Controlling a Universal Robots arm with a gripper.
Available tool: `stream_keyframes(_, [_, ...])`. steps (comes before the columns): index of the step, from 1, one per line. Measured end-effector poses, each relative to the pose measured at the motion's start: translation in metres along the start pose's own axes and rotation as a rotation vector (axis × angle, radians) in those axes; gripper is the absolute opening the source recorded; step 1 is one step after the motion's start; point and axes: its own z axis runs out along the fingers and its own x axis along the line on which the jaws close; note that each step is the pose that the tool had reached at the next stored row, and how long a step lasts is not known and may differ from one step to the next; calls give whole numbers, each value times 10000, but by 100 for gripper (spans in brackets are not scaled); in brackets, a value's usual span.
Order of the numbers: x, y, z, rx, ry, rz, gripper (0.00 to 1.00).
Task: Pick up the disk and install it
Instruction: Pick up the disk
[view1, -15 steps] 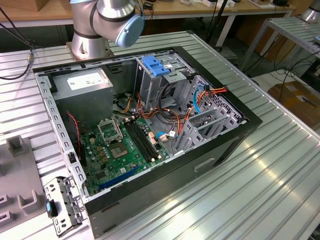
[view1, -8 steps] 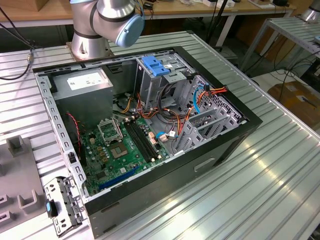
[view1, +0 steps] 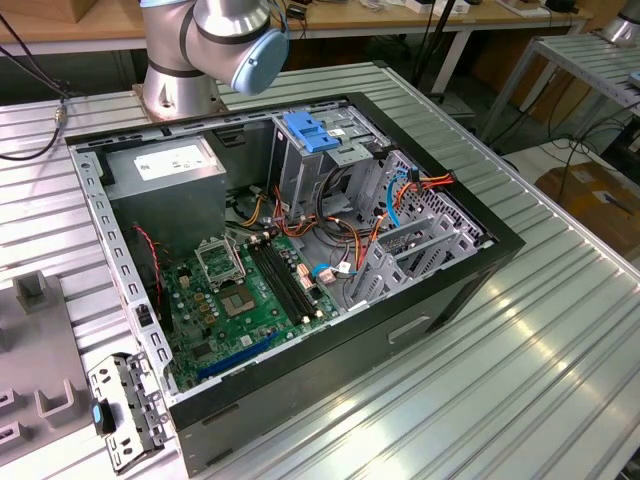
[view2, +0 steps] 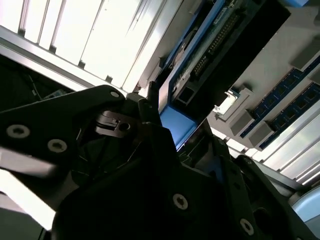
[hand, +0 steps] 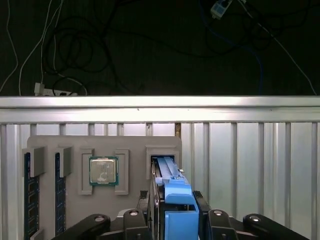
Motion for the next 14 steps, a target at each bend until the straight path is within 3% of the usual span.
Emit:
stream_keyframes(3, [0,-3,4,1,0,37,38])
stream_keyframes(14, [0,-10,10,0,0,39,37])
